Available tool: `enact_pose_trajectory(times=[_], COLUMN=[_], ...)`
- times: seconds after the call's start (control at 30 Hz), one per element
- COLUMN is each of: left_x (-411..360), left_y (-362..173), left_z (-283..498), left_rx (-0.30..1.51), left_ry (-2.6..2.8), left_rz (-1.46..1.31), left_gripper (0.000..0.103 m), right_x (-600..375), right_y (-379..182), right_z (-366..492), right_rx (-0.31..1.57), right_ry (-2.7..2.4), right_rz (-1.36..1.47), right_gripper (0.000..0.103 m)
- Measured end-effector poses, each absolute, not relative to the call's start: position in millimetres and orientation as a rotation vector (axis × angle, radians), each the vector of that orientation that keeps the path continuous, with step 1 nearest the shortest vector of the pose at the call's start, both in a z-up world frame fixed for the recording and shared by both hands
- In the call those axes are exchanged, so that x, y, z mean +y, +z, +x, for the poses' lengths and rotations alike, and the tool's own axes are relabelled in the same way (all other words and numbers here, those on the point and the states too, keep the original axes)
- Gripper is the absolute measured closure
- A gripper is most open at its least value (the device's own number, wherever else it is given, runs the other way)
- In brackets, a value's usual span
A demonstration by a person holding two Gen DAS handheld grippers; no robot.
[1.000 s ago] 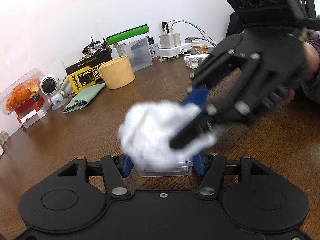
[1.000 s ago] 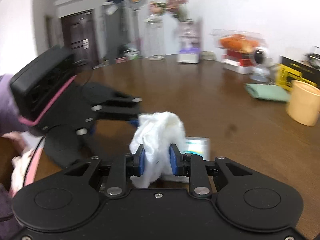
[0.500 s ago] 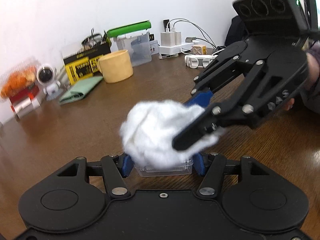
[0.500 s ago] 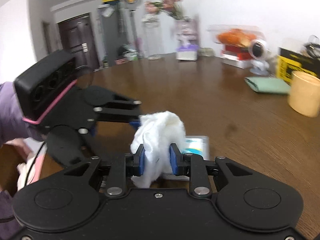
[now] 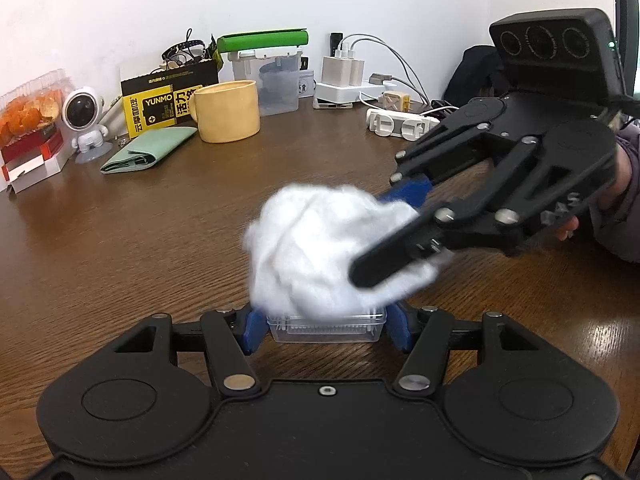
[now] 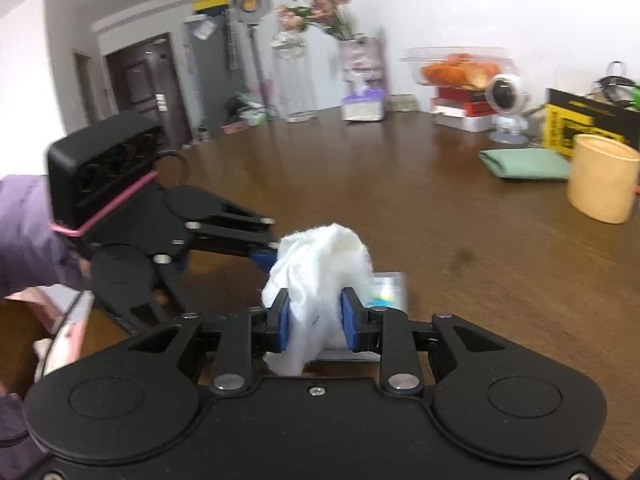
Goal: Clean container
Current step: 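Rub the cotton wad back and forth across the box lid with the right gripper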
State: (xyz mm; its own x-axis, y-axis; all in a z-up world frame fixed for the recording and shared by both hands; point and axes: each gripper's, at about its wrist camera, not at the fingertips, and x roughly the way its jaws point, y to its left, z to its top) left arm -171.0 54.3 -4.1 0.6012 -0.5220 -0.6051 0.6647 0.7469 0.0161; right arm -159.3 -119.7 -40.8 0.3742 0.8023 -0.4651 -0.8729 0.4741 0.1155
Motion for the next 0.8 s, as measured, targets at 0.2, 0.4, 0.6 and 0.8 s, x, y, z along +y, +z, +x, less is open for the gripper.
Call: enact_pose_trajectory(times=[0.2, 0.4, 0.6, 0.8], left_x=[54.2, 54.7, 55.5, 55.2], left_y=[-4.4, -4.7, -5.0, -5.1], left_z=[-172.2, -171.8, -171.6, -171.9], left_rx=[0.612, 0.613, 0.612, 0.612], left_ry=[-0.703, -0.704, -0.704, -0.703], left_rz=[0.256, 0.255, 0.257, 0.257], left_gripper=[0.045, 0.045, 0.045, 0.045], right_x=[-119.1, -120.6, -122.3, -119.5], right_y=[-40.1, -40.1, -39.0, -40.0], right_z=[-157.4, -158.2, -156.4, -160.6], right_rx=[0.507, 0.511, 0.501, 0.5], right_ry=[1.052, 1.06, 0.982, 1.053], right_rz=[-0.171, -0.157, -0.18, -0.184], right_gripper=[0.075, 0.075, 0.075, 0.074])
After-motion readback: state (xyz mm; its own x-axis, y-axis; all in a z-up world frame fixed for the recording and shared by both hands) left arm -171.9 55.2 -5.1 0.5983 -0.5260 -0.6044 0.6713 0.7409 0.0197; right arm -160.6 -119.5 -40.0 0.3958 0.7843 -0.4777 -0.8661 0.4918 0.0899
